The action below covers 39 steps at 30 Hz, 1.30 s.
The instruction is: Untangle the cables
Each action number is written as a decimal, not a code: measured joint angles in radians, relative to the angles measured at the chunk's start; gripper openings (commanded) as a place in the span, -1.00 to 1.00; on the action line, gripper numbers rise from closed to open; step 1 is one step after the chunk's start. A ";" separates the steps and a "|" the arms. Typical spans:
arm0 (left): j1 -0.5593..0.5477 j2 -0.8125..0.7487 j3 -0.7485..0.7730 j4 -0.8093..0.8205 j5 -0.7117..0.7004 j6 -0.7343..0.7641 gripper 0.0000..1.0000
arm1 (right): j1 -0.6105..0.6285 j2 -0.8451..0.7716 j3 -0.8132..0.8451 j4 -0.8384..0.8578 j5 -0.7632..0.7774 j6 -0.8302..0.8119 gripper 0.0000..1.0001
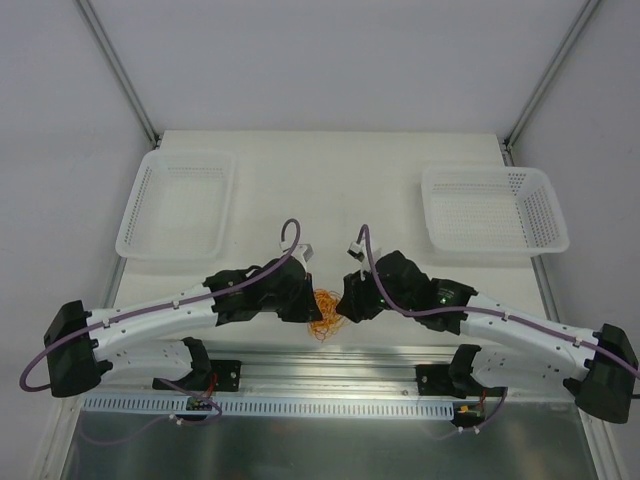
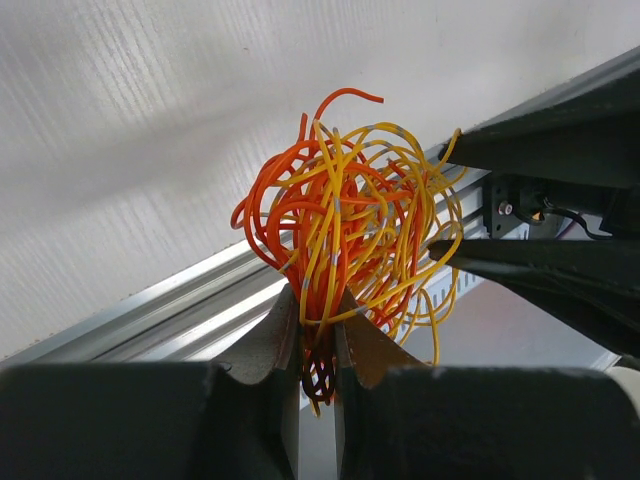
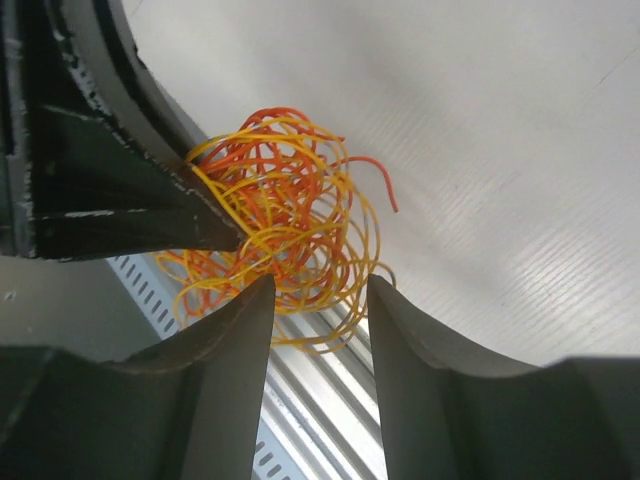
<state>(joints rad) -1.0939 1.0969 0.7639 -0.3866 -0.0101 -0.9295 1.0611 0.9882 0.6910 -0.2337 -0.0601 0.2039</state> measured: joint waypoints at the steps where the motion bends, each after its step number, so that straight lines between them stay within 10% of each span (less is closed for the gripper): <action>1: 0.000 -0.005 0.000 0.000 0.001 0.002 -0.98 | 0.000 0.009 0.001 0.007 0.005 -0.006 -0.18; 14: 0.007 -0.068 -0.012 -0.023 -0.052 0.084 -0.92 | 0.045 0.143 0.084 0.041 0.102 -0.053 -0.99; 27: 0.206 0.000 0.029 0.042 -0.093 0.038 -0.64 | 0.000 0.132 0.282 -0.145 0.257 -0.052 -0.99; 35: 0.232 0.102 0.042 0.037 -0.186 -0.053 0.37 | -0.092 0.098 0.237 -0.179 0.254 0.006 -0.98; 39: 0.238 0.169 0.063 0.006 -0.192 -0.030 0.50 | -0.097 0.173 0.174 -0.166 0.218 0.048 -0.92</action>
<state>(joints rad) -0.8555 1.2659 0.8265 -0.3801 -0.2020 -0.9596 0.9646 1.1610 0.8646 -0.4000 0.1581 0.2523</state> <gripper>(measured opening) 0.730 0.020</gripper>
